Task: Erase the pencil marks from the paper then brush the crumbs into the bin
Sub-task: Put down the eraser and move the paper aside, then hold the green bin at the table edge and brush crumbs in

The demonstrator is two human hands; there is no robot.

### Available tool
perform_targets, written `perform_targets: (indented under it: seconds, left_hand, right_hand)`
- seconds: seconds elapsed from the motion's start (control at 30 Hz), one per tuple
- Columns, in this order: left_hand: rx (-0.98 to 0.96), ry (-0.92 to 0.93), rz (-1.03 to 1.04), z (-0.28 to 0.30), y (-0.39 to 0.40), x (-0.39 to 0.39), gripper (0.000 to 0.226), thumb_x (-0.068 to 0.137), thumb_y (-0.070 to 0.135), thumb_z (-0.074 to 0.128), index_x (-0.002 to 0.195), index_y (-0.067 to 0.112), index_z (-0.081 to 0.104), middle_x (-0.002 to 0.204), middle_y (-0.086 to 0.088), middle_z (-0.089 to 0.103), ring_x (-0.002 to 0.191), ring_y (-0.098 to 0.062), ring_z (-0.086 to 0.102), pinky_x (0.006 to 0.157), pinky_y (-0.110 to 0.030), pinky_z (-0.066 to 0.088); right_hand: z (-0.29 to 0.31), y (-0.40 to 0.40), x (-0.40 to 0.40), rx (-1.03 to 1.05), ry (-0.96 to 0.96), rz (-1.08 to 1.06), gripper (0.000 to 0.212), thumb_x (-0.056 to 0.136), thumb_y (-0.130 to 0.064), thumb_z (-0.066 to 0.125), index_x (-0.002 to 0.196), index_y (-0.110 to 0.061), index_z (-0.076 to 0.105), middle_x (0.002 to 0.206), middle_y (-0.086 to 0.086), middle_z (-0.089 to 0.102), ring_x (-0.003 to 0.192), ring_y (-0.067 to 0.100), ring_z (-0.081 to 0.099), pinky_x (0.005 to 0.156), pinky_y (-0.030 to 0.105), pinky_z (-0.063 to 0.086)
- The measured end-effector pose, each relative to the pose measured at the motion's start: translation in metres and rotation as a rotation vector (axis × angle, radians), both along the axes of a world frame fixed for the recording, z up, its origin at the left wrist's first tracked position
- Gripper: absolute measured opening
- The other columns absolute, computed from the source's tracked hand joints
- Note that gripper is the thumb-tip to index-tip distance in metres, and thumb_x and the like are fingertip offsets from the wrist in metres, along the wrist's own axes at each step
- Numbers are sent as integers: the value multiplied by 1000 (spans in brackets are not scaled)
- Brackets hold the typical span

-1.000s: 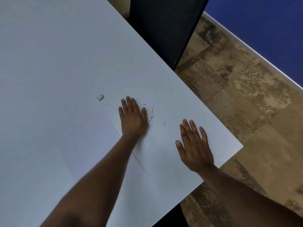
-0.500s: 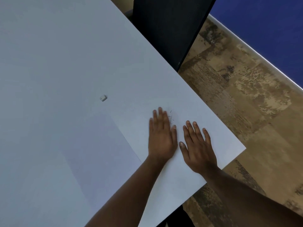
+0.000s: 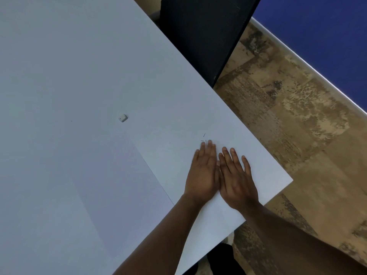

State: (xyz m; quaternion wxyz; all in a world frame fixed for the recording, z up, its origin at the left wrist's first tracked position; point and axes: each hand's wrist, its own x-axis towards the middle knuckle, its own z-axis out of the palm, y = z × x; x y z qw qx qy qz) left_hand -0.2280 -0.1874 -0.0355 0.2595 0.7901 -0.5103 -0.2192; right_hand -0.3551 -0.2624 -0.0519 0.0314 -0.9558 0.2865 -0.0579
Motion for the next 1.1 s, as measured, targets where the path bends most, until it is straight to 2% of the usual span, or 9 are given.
perform_targets:
  seconds: [0.17, 0.37, 0.43, 0.53, 0.63, 0.73, 0.87, 0.97, 1.1]
  left_hand:
    - [165, -119, 377, -8, 2, 0, 63, 108, 37, 14, 161, 7, -1, 170, -11, -4, 156, -25, -16, 126, -38, -11]
    - [153, -77, 223, -7, 8, -13, 68, 103, 41, 4, 162, 7, 7, 171, -9, 1, 154, -23, -16, 129, -43, -5]
    - [133, 4, 208, 3, 8, -18, 65, 104, 39, 11, 162, 10, 6, 171, -6, 6, 155, -16, -12, 129, -34, -3]
    - [100, 32, 267, 19, 7, -32, 61, 103, 36, 22, 160, 14, 28, 167, -8, 27, 158, -19, 11, 126, -27, 7]
    - [-8, -39, 453, 32, 5, -54, 43, 103, 25, 42, 140, 15, 61, 143, -13, 61, 141, -26, 51, 113, -41, 45]
    - [-99, -59, 637, 47, -2, -73, 20, 102, 19, 61, 115, 15, 75, 111, -5, 78, 102, -25, 74, 87, -36, 58]
    - [-164, 57, 828, 74, -21, -95, 18, 98, 35, 67, 95, 17, 69, 89, 5, 74, 83, -14, 70, 76, -37, 57]
    - [-231, 22, 830, 83, -32, -105, 19, 97, 37, 69, 95, 20, 62, 89, 9, 69, 83, -11, 67, 74, -38, 58]
    - [-268, -3, 782, 90, -41, -117, 25, 98, 27, 68, 121, 21, 61, 117, 6, 68, 106, -12, 64, 91, -40, 58]
  right_hand:
    - [0, -1, 2, 43, 13, -51, 58, 104, -37, 38, 153, -7, 32, 162, 11, 22, 152, 27, 12, 119, 54, 20]
    - [-1, -2, 1, 81, 31, -48, 57, 106, -39, 29, 154, -8, 30, 163, 11, 19, 153, 26, 7, 121, 52, 16]
    - [0, -3, 0, 120, 13, -53, 55, 107, -38, 25, 153, -8, 32, 163, 10, 20, 153, 24, 6, 120, 51, 16]
    - [3, -5, -1, 220, -48, -52, 53, 107, -35, 22, 151, -8, 36, 161, 9, 26, 153, 22, 9, 121, 50, 16]
    - [12, -14, -6, 394, -160, -26, 46, 107, -27, 33, 147, -6, 43, 157, 11, 36, 151, 25, 19, 121, 50, 21]
    - [37, -29, -13, 520, -345, -48, 35, 100, -13, 54, 133, -1, 58, 133, 16, 61, 132, 31, 50, 107, 43, 46]
    - [76, -52, -21, 517, -449, 13, 22, 96, -11, 62, 115, -3, 70, 105, 12, 70, 98, 27, 64, 83, 32, 54]
    - [90, -65, -24, 520, -493, 41, 14, 95, -18, 64, 99, -7, 72, 93, 6, 71, 88, 21, 63, 71, 27, 52]
    - [97, -85, -38, 497, -476, 38, 18, 93, -33, 66, 91, -15, 68, 87, -2, 65, 80, 15, 56, 61, 22, 39]
